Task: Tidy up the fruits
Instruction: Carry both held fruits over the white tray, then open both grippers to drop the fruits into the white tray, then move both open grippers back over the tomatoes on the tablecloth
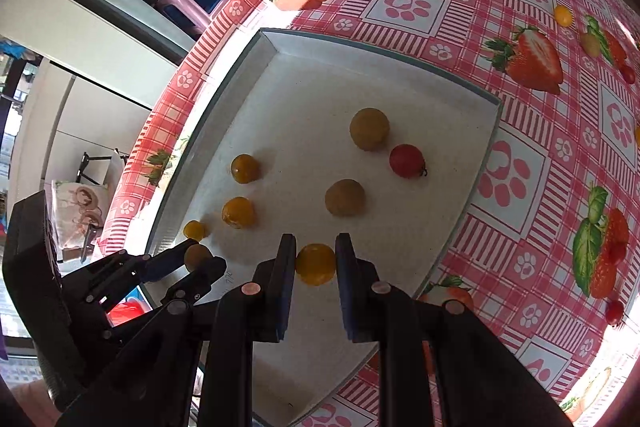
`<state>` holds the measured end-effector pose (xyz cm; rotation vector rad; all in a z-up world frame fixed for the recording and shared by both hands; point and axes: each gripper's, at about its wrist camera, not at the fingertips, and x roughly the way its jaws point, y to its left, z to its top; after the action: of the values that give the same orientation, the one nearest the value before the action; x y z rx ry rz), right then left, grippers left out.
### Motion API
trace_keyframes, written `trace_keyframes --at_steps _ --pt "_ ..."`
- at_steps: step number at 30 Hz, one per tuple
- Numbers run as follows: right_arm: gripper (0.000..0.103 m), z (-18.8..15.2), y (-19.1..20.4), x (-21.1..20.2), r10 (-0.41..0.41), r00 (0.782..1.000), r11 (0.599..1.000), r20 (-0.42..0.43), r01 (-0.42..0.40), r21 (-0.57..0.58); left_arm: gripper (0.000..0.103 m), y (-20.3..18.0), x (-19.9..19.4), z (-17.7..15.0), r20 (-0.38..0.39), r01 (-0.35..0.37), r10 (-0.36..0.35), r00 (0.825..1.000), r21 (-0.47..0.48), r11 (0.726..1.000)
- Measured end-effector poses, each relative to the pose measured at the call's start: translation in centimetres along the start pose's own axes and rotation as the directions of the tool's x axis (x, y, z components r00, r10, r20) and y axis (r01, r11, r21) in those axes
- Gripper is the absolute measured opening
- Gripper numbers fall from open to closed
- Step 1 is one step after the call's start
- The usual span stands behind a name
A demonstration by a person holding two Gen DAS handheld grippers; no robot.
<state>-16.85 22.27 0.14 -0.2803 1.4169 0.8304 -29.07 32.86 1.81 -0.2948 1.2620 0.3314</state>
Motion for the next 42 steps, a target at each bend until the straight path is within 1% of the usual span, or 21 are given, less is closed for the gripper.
trace_keyframes --at_steps 6,12,18,19,20,21,22,23,24,25,26,27,28,30,32,35,39,42 --pt "0.022 0.5 1.1 2.0 -0.002 1.000 1.000 -0.027 0.001 -0.026 0.029 0.0 0.5 -0.4 0.000 -0.009 0.009 1.000 0.012 1.000" --pt "0.022 0.8 0.8 3.7 -0.027 0.998 0.999 -0.061 0.026 -0.024 0.030 -0.3 0.6 -0.3 0.003 -0.026 0.026 1.000 0.026 0.999" --pt "0.023 1.0 1.0 4.1 -0.034 0.998 0.998 -0.057 0.032 -0.048 0.030 -0.9 0.8 0.1 -0.006 -0.036 0.036 0.999 0.036 0.999" --pt "0.025 1.1 1.0 4.1 -0.025 0.998 0.999 -0.058 0.022 -0.043 0.030 -0.9 0.8 0.2 -0.008 -0.037 0.038 0.999 0.041 0.998" --pt "0.026 1.2 0.9 4.1 -0.015 0.998 0.999 -0.060 0.013 -0.037 0.033 -1.0 0.8 0.2 -0.010 -0.041 0.041 0.999 0.046 0.998" --pt "0.030 1.3 1.0 4.1 -0.011 0.998 0.999 -0.061 0.009 -0.034 0.055 -1.0 0.7 0.2 -0.010 -0.047 0.048 0.999 0.050 0.998" --pt "0.037 1.3 0.9 3.9 -0.010 0.998 0.999 -0.059 0.008 -0.032 0.066 -1.0 0.6 0.3 0.002 -0.060 0.060 0.998 0.052 0.997" --pt "0.041 1.3 0.7 3.7 -0.008 0.998 1.000 -0.057 0.006 -0.030 0.073 -1.0 0.2 0.2 0.029 -0.073 0.072 0.997 0.053 0.996" --pt "0.052 1.6 0.6 3.3 -0.002 0.999 1.000 -0.054 0.001 -0.025 0.073 -1.0 -0.1 0.3 0.042 -0.074 0.072 0.997 0.060 0.995" --pt "0.058 1.7 0.5 3.0 0.005 0.999 1.000 -0.048 -0.006 -0.018 0.073 -1.1 -0.1 0.4 0.037 -0.074 0.072 0.997 0.068 0.995" --pt "0.059 1.7 0.3 2.7 0.012 0.999 1.000 -0.039 -0.013 -0.011 0.073 -1.2 0.0 0.5 0.028 -0.079 0.077 0.997 0.074 0.994" --pt "0.062 1.7 0.2 2.3 0.020 0.999 1.000 -0.032 -0.020 -0.002 0.073 -1.3 0.1 0.5 0.023 -0.085 0.084 0.996 0.079 0.993" --pt "0.068 1.7 0.0 1.8 0.031 0.999 0.999 -0.024 -0.031 0.010 0.073 -1.3 0.1 0.6 0.020 -0.086 0.085 0.996 0.087 0.993" --pt "0.073 1.7 -0.5 0.7 0.062 0.998 0.998 -0.003 -0.061 0.033 0.073 -1.6 -0.2 0.7 0.020 -0.090 0.088 0.996 0.100 0.991" --pt "0.075 1.7 -1.1 -0.8 0.075 0.997 0.996 0.026 -0.076 0.048 0.073 -2.0 -0.6 0.8 0.026 -0.086 0.083 0.996 0.115 0.990" --pt "0.078 1.3 -2.2 -3.1 0.073 0.995 0.994 0.072 -0.078 0.074 0.073 -3.0 -1.3 1.2 0.041 -0.080 0.075 0.996 0.148 0.986" --pt "0.078 0.2 -5.0 -5.4 0.038 0.993 0.989 0.108 -0.053 0.141 0.073 -5.2 -2.2 1.7 0.064 -0.066 0.054 0.997 0.199 0.978" --pt "0.078 -0.7 -7.5 -6.4 0.004 0.993 0.978 0.120 -0.029 0.205 0.073 -7.0 -2.9 2.2 0.081 -0.044 0.025 0.996 0.236 0.971"
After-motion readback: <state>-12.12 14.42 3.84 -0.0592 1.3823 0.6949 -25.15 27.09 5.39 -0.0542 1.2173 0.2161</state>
